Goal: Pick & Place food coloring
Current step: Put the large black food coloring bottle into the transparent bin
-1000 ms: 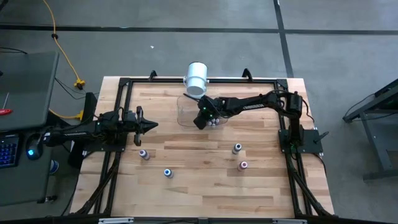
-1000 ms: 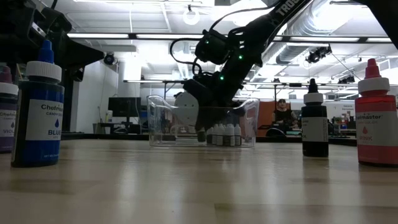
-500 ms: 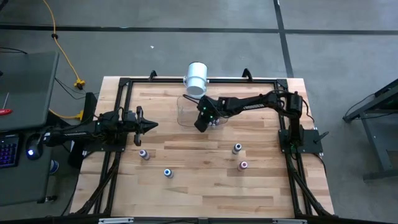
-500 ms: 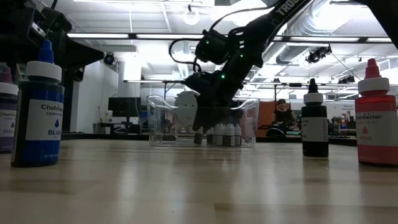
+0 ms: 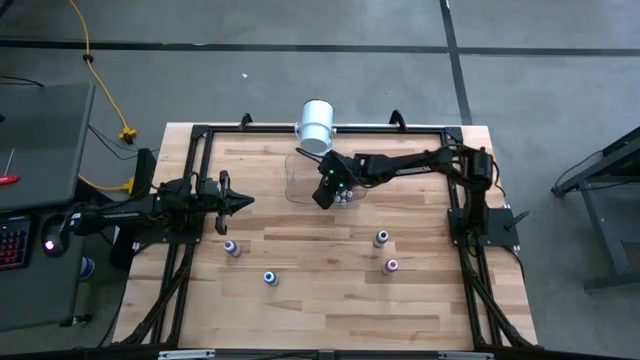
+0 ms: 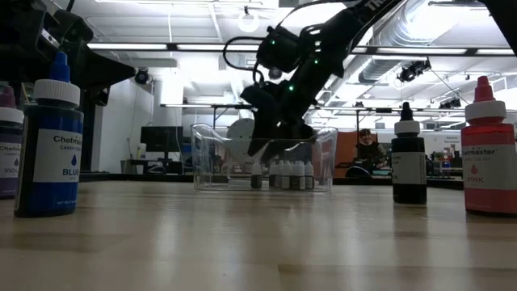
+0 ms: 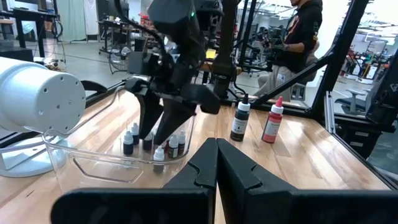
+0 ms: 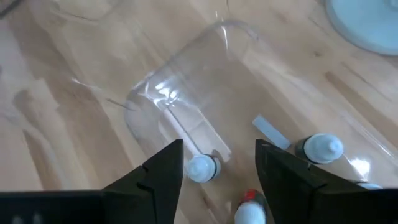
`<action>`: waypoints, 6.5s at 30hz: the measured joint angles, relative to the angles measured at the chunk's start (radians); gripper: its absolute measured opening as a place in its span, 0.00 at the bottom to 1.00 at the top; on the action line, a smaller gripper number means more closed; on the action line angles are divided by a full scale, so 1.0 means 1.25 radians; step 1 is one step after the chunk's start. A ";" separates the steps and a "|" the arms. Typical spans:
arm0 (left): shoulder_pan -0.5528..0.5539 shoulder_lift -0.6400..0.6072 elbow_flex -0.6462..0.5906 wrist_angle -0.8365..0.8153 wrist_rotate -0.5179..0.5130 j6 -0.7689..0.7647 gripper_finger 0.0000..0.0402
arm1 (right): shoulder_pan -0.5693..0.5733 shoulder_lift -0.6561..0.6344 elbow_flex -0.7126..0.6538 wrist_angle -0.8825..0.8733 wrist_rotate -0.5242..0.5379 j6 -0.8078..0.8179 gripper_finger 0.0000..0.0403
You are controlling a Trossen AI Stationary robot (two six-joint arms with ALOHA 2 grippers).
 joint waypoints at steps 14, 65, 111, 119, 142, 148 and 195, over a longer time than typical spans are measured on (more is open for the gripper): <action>0.000 0.000 0.000 0.000 0.000 0.000 0.00 | 0.056 -0.159 0.000 -0.065 0.055 0.010 0.47; 0.000 0.000 0.000 0.000 0.000 0.000 0.00 | 0.310 -0.340 0.000 -0.722 0.016 0.448 0.47; 0.000 0.000 0.000 0.000 0.000 0.000 0.00 | 0.302 -0.249 -0.090 -0.609 -0.062 0.635 0.47; 0.000 0.000 0.000 0.000 0.000 0.000 0.00 | 0.302 -0.250 -0.090 -0.603 -0.060 0.640 0.46; 0.000 0.000 0.000 0.000 0.000 0.000 0.00 | 0.302 -0.250 -0.089 -0.626 -0.060 0.629 0.29; 0.000 0.000 0.000 0.000 0.000 0.000 0.00 | 0.302 -0.250 -0.089 -0.625 -0.044 0.618 0.29; 0.000 0.000 0.000 0.000 0.000 0.000 0.00 | 0.164 -0.249 0.320 -0.687 0.074 0.303 0.27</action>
